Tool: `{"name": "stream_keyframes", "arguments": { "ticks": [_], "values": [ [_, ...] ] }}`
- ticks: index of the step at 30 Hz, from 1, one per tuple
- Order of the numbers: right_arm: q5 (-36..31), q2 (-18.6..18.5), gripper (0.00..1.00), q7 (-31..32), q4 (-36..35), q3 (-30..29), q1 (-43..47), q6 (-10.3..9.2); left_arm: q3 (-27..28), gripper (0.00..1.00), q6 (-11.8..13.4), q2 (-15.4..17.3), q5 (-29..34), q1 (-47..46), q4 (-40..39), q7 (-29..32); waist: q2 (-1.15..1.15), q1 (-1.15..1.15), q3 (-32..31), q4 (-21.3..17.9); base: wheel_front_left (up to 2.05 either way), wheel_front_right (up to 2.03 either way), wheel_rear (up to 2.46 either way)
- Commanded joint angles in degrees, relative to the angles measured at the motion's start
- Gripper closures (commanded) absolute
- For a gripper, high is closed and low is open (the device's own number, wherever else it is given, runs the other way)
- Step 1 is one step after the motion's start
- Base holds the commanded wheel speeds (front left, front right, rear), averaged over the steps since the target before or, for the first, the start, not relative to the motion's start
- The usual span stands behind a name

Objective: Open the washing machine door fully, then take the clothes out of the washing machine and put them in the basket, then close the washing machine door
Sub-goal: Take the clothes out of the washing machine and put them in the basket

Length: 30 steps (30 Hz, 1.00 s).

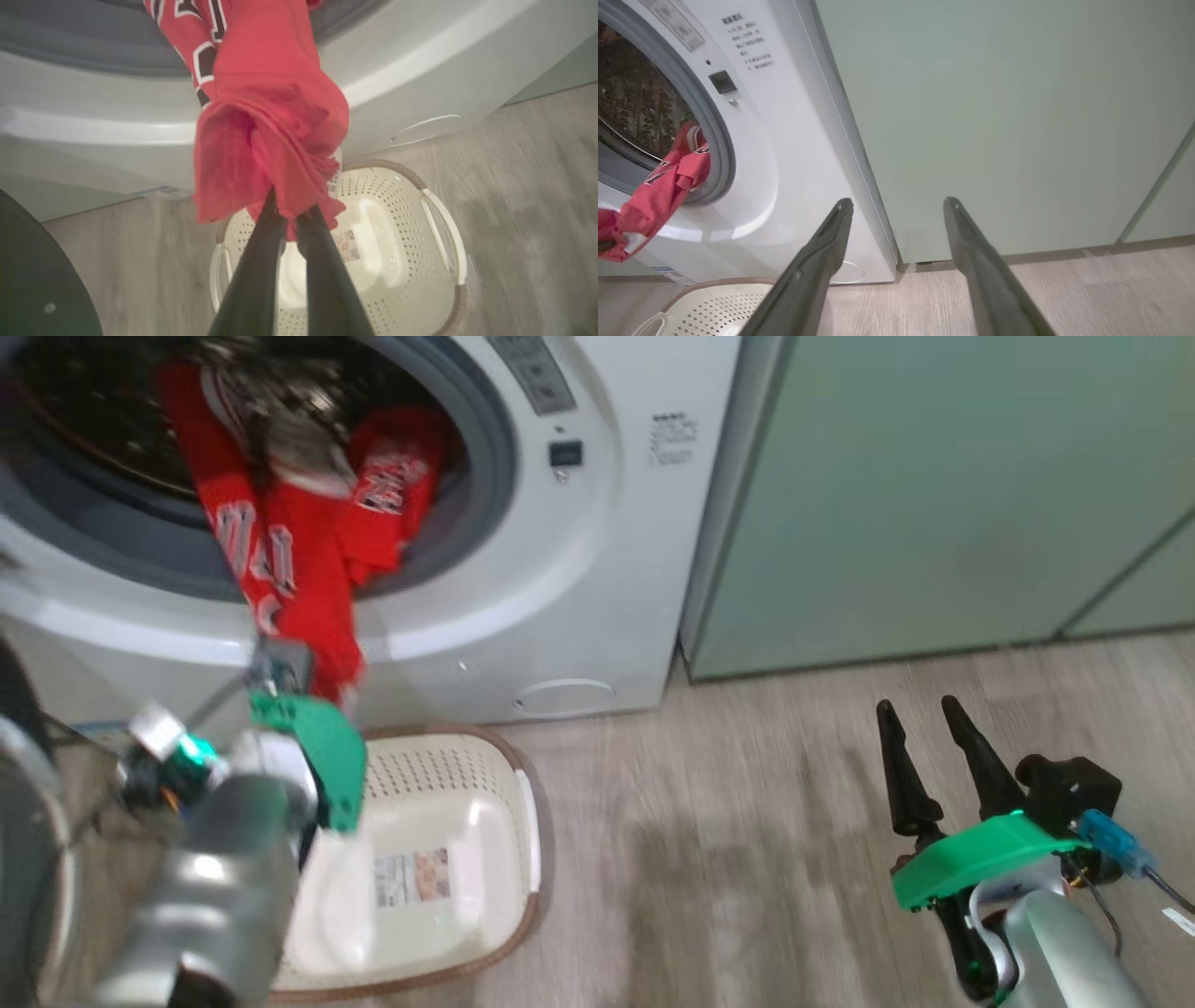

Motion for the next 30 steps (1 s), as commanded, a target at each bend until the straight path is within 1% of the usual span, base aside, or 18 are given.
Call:
{"name": "stream_keyframes", "arguments": {
  "ticks": [1,5,8,12,17,23,26,30],
  "values": [
    [0.4,-0.8,0.0,-0.5,-1.4,1.0,0.5,0.37,1.2,1.0,-1.0,1.2,-0.8,1.7,-0.6,-0.6,0.0,0.0,-3.0,2.1,0.0,0.0,0.0],
    [0.4,-0.9,0.0,-0.5,-1.3,0.9,1.2,0.37,1.5,1.0,-3.5,-0.4,-2.7,6.7,-0.5,-0.4,0.0,0.0,-4.3,3.0,0.0,0.0,0.0],
    [0.5,-1.3,0.0,-0.5,-1.5,1.0,1.5,0.37,0.6,1.0,-4.5,-1.2,-3.0,9.7,-0.4,0.5,0.0,0.0,-4.2,3.4,0.0,0.0,0.0],
    [0.5,-1.6,0.0,-0.5,-1.9,1.2,1.1,0.37,0.5,1.0,-6.0,-2.0,-4.9,12.6,-0.3,2.2,0.0,0.0,-3.0,3.4,0.0,0.0,0.0],
    [0.6,-2.0,0.0,-0.5,-2.3,1.4,-0.2,0.37,0.6,1.0,-6.8,-2.3,-7.5,14.3,-0.2,6.0,0.0,0.0,0.0,2.4,0.0,0.0,0.0],
    [0.7,-2.6,0.0,-0.5,-2.6,1.3,-1.9,0.37,0.7,1.0,-7.0,-2.5,-11.2,15.3,-0.2,11.6,0.0,0.0,4.3,0.7,0.0,0.0,0.0],
    [0.6,-2.9,0.0,-0.5,-3.0,1.0,-2.9,0.37,0.3,1.0,-7.1,-2.4,-13.0,14.8,-0.2,12.6,0.0,0.0,6.6,-0.2,0.0,0.0,0.0],
    [0.5,-3.0,0.0,-0.5,-3.7,0.5,-4.4,0.37,0.5,1.0,-7.1,-1.1,-14.4,13.2,-0.2,11.1,0.0,0.0,9.8,-1.3,0.0,0.0,0.0]
  ]
}}
